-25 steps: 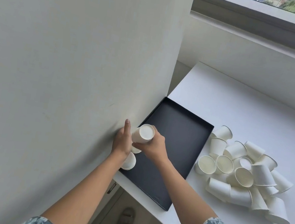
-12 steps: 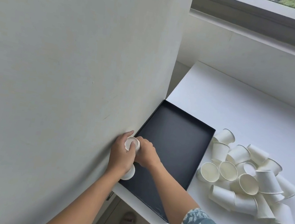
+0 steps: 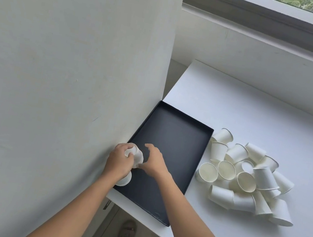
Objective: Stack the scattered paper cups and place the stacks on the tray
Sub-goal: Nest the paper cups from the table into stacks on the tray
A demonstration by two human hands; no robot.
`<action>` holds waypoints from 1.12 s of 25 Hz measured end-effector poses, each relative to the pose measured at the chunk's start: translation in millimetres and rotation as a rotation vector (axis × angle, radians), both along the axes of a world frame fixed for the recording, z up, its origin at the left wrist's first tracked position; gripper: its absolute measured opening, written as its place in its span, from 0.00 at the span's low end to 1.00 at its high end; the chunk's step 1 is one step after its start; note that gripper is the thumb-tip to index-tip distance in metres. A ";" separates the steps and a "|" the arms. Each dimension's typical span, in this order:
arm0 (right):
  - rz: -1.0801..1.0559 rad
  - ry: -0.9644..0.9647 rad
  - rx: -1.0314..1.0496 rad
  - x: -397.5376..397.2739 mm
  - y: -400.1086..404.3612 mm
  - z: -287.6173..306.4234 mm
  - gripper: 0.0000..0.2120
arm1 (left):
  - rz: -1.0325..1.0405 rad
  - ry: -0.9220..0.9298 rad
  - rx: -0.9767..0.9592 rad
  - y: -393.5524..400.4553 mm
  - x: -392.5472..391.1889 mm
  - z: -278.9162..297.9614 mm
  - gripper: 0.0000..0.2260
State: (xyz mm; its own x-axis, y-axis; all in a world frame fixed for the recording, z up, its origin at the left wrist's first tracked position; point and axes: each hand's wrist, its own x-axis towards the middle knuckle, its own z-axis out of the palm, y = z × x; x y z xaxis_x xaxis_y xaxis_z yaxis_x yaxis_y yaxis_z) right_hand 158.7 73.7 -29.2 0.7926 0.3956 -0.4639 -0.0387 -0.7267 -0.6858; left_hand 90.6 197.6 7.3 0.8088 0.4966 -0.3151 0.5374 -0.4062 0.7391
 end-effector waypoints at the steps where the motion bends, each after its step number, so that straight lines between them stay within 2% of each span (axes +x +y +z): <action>1: -0.092 -0.063 0.036 -3.8 -12.0 3.3 0.34 | 0.005 -0.005 0.004 -0.5 -0.5 -0.3 0.16; 4: -0.287 -0.331 -0.007 -7.4 -53.5 12.8 0.24 | 0.020 -0.039 0.023 -8.0 -1.0 1.9 0.15; 7: -0.430 -0.405 -0.143 -5.2 -98.6 16.8 0.22 | 0.019 -0.098 0.063 -26.6 0.2 6.0 0.16; 10: -0.536 -0.443 -0.295 -8.0 -133.0 12.4 0.24 | -0.003 -0.146 0.013 -47.8 -1.1 7.5 0.16; 12: -0.470 -0.415 -0.456 -13.0 -149.4 4.3 0.22 | -0.028 -0.150 -0.026 -60.3 -6.1 8.2 0.16; 14: -0.315 -0.379 -0.627 -17.0 -162.6 -3.4 0.19 | -0.058 -0.157 -0.037 -71.0 -12.9 8.8 0.16; 17: -0.171 -0.386 -0.727 -20.5 -176.5 -11.0 0.15 | -0.077 -0.171 -0.047 -82.0 -21.3 10.7 0.16; 21: -0.239 -0.433 -0.636 -25.9 -184.1 -9.3 0.12 | -0.104 -0.172 -0.046 -88.6 -30.7 10.2 0.16; 25: -0.369 -0.519 -0.402 -44.8 -180.3 2.0 0.12 | -0.178 -0.121 -0.038 -98.0 -36.1 5.0 0.18; 28: -0.347 -0.542 -0.188 -65.9 -173.4 11.2 0.10 | -0.298 -0.052 -0.056 -110.3 -36.0 4.4 0.29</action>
